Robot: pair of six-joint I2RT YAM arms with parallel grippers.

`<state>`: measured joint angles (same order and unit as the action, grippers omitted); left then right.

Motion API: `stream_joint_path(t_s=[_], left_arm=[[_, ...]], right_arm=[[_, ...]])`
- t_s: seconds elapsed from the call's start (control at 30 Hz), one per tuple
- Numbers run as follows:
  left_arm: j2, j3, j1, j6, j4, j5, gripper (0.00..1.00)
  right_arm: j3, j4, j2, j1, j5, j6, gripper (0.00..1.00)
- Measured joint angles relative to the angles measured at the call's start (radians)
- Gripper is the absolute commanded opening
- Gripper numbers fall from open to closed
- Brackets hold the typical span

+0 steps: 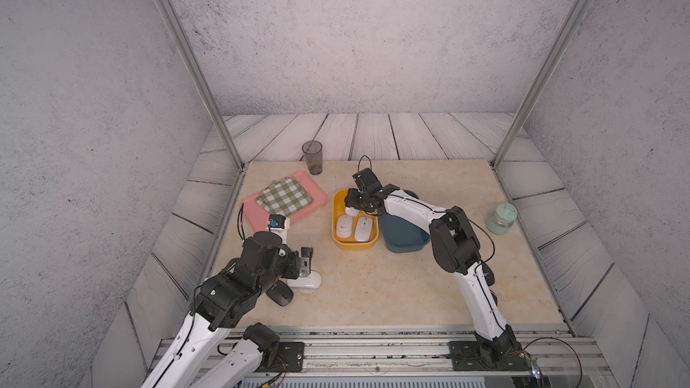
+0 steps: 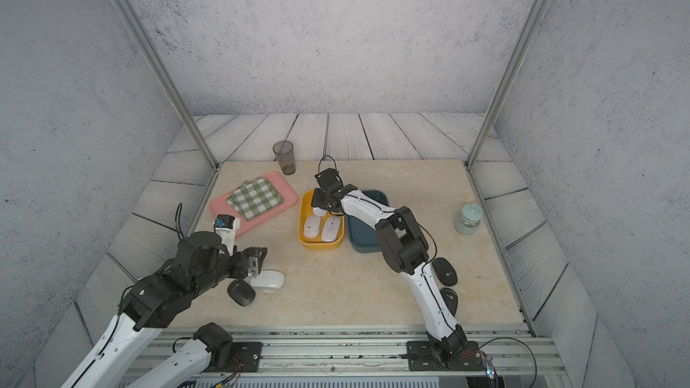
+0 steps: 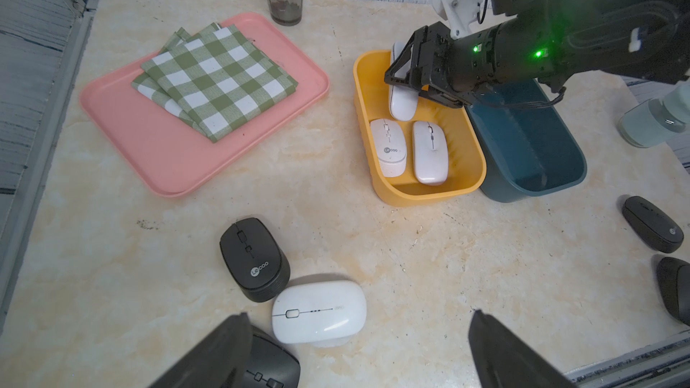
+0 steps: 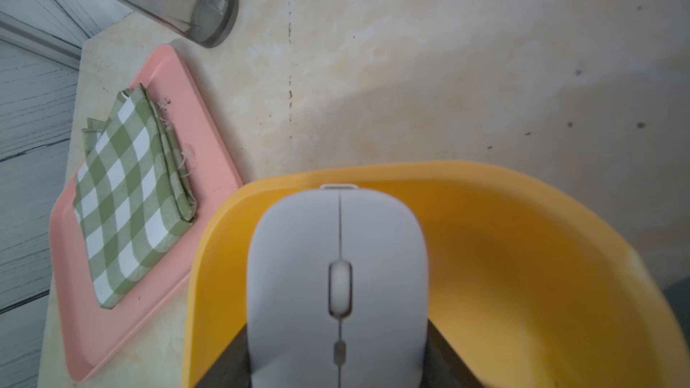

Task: Place the mice by color into the storage box
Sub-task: Place the mouse in the storage box.

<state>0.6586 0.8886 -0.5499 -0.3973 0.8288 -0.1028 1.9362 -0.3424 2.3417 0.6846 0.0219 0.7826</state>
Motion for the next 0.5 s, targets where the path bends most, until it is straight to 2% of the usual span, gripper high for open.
stream_joint_path(t_s=[0.23, 0.5], left_arm=[[-0.005, -0.019, 0.0, -0.008, -0.008, 0.006, 0.98], [-0.013, -0.039, 0.001, -0.011, -0.011, 0.015, 0.98]], right_arm=[[0.0, 0.034, 0.007, 0.031, 0.085, 0.0, 0.53], [0.034, 0.046, 0.071, 0.055, 0.124, 0.0, 0.53]])
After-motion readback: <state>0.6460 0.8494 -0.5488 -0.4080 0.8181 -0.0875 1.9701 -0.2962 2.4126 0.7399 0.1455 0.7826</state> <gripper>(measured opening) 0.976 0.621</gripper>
